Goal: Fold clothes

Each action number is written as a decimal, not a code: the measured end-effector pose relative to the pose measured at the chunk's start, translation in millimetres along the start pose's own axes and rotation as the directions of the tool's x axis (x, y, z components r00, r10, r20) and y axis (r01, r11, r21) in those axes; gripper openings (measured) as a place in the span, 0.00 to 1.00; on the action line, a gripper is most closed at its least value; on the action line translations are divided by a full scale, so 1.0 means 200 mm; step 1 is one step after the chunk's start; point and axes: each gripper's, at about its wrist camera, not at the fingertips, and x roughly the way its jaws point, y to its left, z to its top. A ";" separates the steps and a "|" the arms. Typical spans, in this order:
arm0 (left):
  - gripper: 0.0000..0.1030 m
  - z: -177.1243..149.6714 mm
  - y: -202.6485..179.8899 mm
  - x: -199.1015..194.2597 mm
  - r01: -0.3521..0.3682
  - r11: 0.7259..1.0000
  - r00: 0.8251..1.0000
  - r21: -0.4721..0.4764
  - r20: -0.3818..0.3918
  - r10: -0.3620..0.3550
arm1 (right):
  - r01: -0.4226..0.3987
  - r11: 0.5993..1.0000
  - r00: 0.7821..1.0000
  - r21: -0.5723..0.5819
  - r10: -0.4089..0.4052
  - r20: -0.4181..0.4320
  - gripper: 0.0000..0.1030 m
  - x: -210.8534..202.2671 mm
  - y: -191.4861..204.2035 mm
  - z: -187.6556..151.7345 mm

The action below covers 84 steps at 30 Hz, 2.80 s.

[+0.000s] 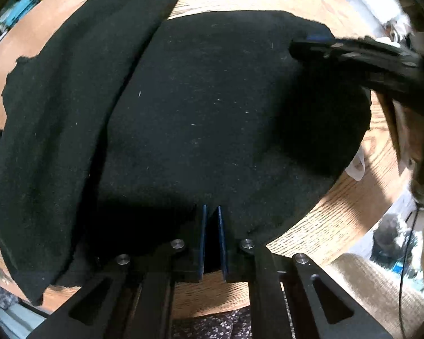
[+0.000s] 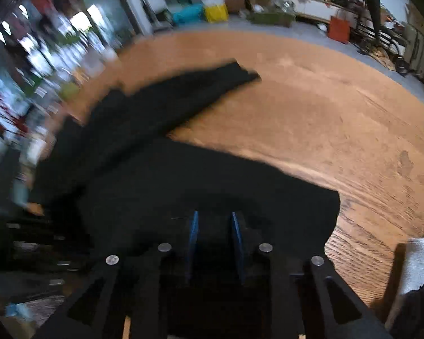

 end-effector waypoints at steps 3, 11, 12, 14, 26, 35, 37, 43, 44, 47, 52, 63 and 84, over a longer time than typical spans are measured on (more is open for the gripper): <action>0.10 -0.01 0.03 0.00 0.025 0.999 1.000 -0.021 0.019 -0.025 | 0.029 0.996 1.000 0.082 -0.029 -0.006 0.05 0.03 -0.10 -0.01; 0.10 -0.02 0.06 -0.01 0.033 0.999 0.998 -0.033 0.048 -0.031 | -0.107 0.986 0.992 0.126 0.096 0.086 0.39 -0.24 0.02 -0.22; 0.10 -0.03 0.06 -0.01 0.034 0.999 0.998 -0.036 0.054 -0.032 | -0.115 0.985 0.992 0.124 0.109 0.057 0.39 -0.21 0.05 -0.26; 0.10 -0.04 0.08 -0.01 0.037 0.998 0.997 -0.044 0.070 -0.034 | -0.062 0.987 0.997 0.146 0.067 -0.033 0.38 -0.10 0.06 -0.34; 0.11 -0.17 0.15 -0.03 0.119 0.981 0.969 -0.155 0.235 -0.080 | 0.018 0.964 1.000 0.266 -0.017 -0.004 0.44 -0.07 0.15 -0.43; 0.62 -0.64 0.48 -0.44 0.333 0.846 0.846 -0.416 0.528 -0.072 | -0.071 0.973 0.996 0.220 0.058 0.062 0.61 -0.18 0.48 -0.41; 0.62 -0.83 0.64 -0.47 0.293 0.786 0.860 -0.545 0.509 0.032 | -0.121 0.977 0.992 0.177 0.112 0.063 0.63 -0.16 0.56 -0.37; 0.62 -0.91 0.95 -0.30 0.482 0.550 0.836 -0.682 0.547 -0.054 | -0.228 0.974 0.973 -0.019 0.228 0.036 0.67 -0.08 0.95 -0.20; 0.62 -0.90 0.96 -0.26 0.486 0.545 0.836 -0.683 0.546 -0.062 | -0.240 0.969 0.970 -0.048 0.242 0.032 0.67 -0.06 0.99 -0.17; 0.62 -0.87 0.96 -0.20 0.512 0.538 0.825 -0.670 0.558 -0.090 | -0.279 0.949 0.958 -0.147 0.285 0.018 0.69 -0.04 1.13 -0.17; 0.62 -0.83 0.96 -0.33 0.495 0.560 0.816 -0.664 0.577 -0.036 | -0.249 0.952 0.968 -0.179 0.251 -0.012 0.69 -0.05 1.16 -0.26; 0.04 -0.08 0.71 -0.21 -0.111 0.871 0.968 -0.479 0.145 0.203 | -0.002 1.000 0.998 -0.010 0.002 0.059 0.64 0.00 0.81 -0.12; 0.03 -0.54 1.01 -0.17 0.046 0.741 0.968 -0.670 0.213 0.133 | 0.136 0.991 0.987 -0.013 -0.135 0.091 0.58 0.23 0.70 0.10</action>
